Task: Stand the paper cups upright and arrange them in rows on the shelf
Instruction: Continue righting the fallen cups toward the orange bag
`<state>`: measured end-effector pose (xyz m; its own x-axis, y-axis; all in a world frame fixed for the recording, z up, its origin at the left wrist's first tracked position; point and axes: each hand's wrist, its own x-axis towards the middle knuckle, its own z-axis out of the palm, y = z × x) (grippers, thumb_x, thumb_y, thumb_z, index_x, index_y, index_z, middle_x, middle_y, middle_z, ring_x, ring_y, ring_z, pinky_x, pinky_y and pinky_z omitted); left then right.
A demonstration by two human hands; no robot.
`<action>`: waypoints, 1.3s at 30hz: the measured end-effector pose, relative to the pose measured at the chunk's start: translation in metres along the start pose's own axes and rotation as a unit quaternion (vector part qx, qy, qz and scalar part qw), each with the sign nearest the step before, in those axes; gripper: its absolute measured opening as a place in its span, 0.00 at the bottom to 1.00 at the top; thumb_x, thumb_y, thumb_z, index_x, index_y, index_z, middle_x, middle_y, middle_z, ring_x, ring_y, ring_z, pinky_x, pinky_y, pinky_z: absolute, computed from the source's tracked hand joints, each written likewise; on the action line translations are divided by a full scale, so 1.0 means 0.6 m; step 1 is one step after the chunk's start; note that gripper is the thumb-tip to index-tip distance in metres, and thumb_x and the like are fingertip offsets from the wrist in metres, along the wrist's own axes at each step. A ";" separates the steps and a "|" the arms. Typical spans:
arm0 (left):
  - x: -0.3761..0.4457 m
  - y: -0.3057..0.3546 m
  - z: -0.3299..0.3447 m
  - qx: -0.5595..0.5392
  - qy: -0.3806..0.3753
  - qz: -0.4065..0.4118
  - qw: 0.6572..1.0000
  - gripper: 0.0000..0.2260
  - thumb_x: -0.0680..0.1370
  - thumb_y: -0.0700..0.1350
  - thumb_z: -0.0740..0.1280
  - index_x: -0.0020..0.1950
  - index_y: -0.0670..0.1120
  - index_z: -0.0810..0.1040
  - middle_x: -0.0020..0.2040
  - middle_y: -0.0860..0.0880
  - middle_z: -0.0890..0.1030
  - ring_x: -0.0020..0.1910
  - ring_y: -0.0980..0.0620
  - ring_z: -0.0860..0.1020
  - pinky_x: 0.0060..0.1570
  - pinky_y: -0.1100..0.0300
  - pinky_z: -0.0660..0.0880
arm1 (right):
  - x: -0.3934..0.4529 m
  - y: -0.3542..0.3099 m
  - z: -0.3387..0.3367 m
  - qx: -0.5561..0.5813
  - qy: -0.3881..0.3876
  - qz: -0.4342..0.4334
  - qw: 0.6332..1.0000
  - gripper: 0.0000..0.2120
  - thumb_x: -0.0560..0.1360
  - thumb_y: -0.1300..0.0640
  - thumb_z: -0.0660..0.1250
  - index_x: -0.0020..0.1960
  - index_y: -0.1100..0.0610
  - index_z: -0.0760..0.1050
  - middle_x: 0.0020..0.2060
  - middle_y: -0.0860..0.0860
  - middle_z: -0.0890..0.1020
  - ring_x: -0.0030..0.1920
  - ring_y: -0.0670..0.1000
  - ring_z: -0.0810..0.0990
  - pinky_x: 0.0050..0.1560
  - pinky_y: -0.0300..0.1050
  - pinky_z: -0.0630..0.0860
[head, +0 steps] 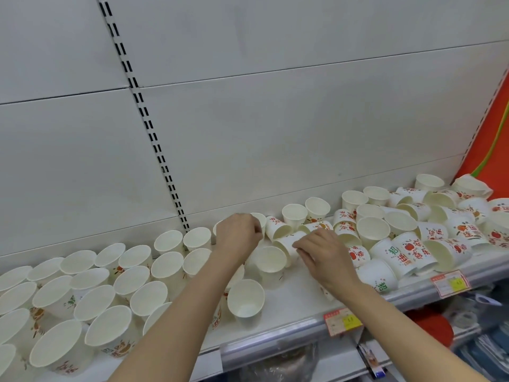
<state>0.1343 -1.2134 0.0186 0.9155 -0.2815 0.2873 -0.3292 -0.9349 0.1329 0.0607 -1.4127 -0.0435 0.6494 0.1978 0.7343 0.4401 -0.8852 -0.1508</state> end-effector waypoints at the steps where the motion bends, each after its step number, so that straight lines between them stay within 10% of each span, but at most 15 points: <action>1: 0.009 0.010 0.004 0.005 0.002 0.018 1.000 0.07 0.74 0.45 0.66 0.46 0.53 0.83 0.44 0.52 0.82 0.47 0.50 0.78 0.37 0.60 0.65 | 0.008 0.020 -0.006 -0.014 -0.003 0.011 1.000 0.05 0.73 0.58 0.65 0.43 0.55 0.80 0.38 0.47 0.80 0.42 0.53 0.74 0.44 0.42 0.64; 7: 0.078 0.042 0.044 0.111 -0.021 0.120 0.986 0.11 0.76 0.45 0.66 0.56 0.52 0.81 0.50 0.51 0.81 0.53 0.48 0.75 0.43 0.59 0.62 | 0.064 0.111 -0.011 -0.044 -0.082 0.045 0.995 0.04 0.66 0.59 0.73 0.39 0.53 0.81 0.34 0.46 0.80 0.40 0.54 0.76 0.42 0.46 0.70; 17: 0.114 0.086 0.076 0.192 -0.070 0.019 0.979 0.10 0.77 0.42 0.61 0.54 0.48 0.79 0.52 0.47 0.81 0.50 0.44 0.80 0.40 0.58 0.65 | 0.112 0.210 0.033 -0.069 -0.193 0.046 0.978 0.13 0.64 0.59 0.77 0.47 0.55 0.81 0.42 0.50 0.83 0.46 0.56 0.77 0.48 0.51 0.72; 27: 0.106 0.078 0.055 0.052 -0.017 -0.141 0.988 0.07 0.75 0.51 0.69 0.49 0.50 0.81 0.48 0.49 0.82 0.48 0.46 0.80 0.40 0.59 0.70 | 0.096 0.209 0.044 0.059 -0.131 -0.051 0.988 0.07 0.68 0.63 0.73 0.44 0.55 0.81 0.38 0.47 0.82 0.40 0.55 0.78 0.42 0.46 0.71; 32: 0.057 0.098 0.044 0.064 -0.160 -0.192 0.966 0.20 0.71 0.66 0.67 0.44 0.49 0.79 0.42 0.53 0.81 0.43 0.50 0.79 0.37 0.59 0.68 | 0.096 0.160 0.022 0.124 -0.237 -0.040 0.963 0.10 0.72 0.50 0.70 0.52 0.51 0.81 0.45 0.47 0.83 0.48 0.52 0.76 0.50 0.50 0.72; 39: 0.043 0.122 0.045 -0.152 -0.215 -0.275 0.925 0.12 0.65 0.52 0.75 0.36 0.45 0.76 0.31 0.51 0.74 0.35 0.48 0.74 0.34 0.61 0.67 | 0.093 0.126 0.033 0.131 -0.355 -0.016 0.926 0.30 0.64 0.38 0.70 0.65 0.42 0.70 0.56 0.44 0.78 0.57 0.50 0.71 0.58 0.49 0.67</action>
<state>0.1401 -1.2951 0.0100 0.9499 0.0973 -0.2969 0.2229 -0.8770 0.4257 0.1425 -1.4600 -0.0267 0.8367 0.5307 0.1352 0.5405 -0.7601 -0.3608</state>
